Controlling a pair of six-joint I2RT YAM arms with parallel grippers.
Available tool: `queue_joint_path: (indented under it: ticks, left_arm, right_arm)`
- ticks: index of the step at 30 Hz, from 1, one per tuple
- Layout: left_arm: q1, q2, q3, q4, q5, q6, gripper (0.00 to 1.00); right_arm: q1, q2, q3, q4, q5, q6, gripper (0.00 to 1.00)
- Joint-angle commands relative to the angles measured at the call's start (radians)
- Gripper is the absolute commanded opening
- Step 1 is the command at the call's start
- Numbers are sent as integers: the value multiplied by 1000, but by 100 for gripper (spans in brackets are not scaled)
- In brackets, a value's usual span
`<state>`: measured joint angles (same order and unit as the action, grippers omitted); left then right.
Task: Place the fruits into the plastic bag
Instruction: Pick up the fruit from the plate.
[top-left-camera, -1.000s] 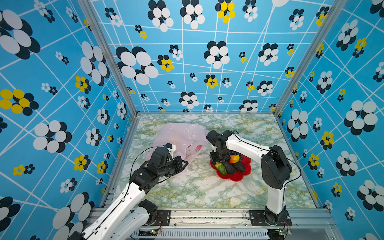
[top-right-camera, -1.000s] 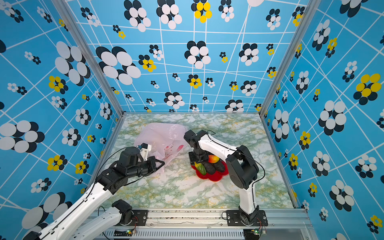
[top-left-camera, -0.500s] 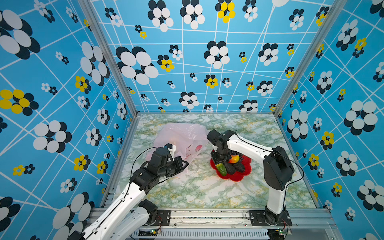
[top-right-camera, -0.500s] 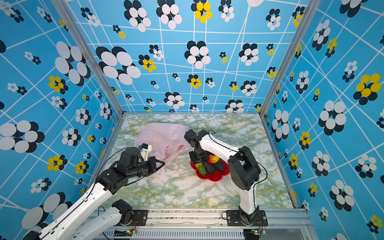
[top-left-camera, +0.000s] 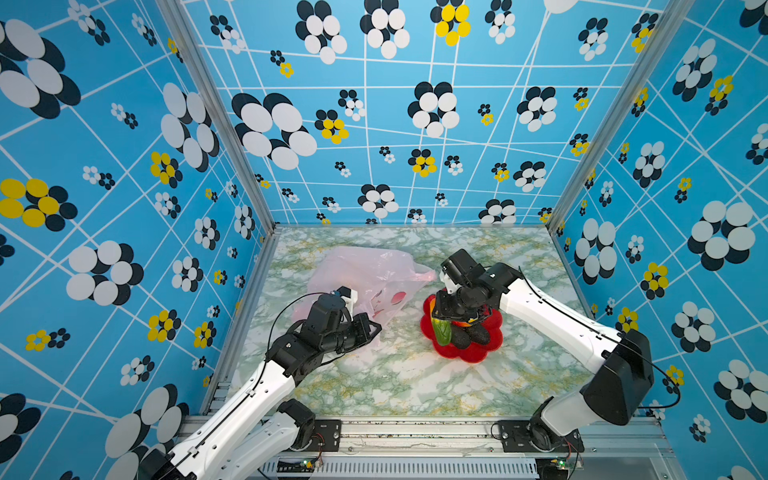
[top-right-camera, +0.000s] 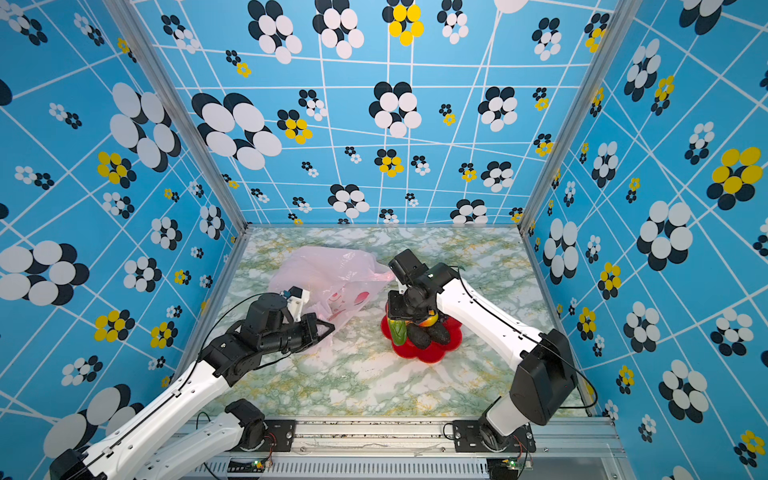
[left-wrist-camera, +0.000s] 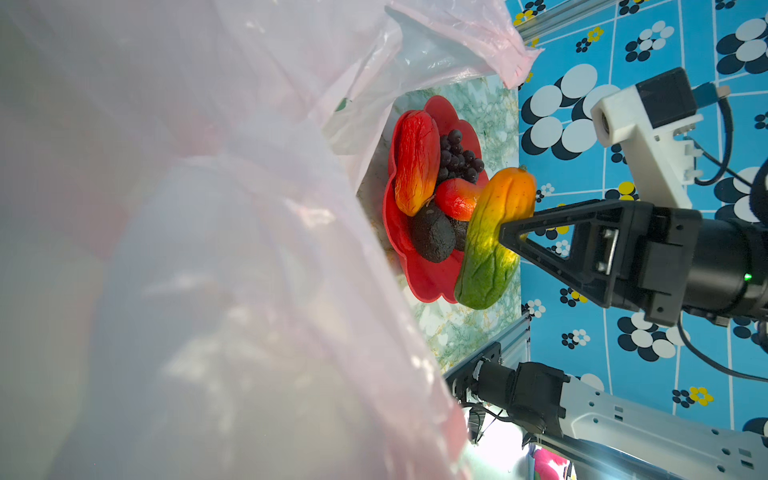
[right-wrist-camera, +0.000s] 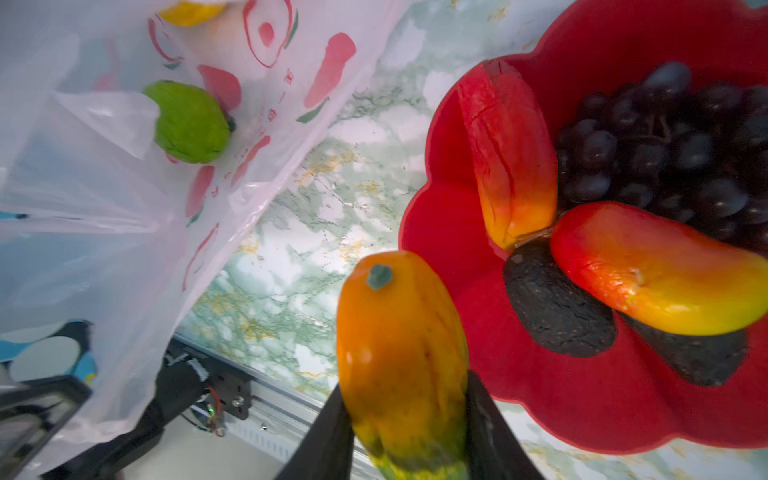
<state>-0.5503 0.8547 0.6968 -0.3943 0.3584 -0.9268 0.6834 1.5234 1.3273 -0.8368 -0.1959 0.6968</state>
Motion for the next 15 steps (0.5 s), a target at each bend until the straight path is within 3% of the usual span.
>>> queue_joint_path:
  ticks: [1,8,15]
  left_arm:
    - [-9,10,23,28,3,18,0]
    - [-14,-9,24,22,7,31,0]
    - [-14,-17,26,14,7,38,0]
  right_arm:
    - [-2,-25,-65,246,-155,271,40]
    - [3,58,-64,489,-222,533,40]
    - [-1,156,-41,654,-147,669,39]
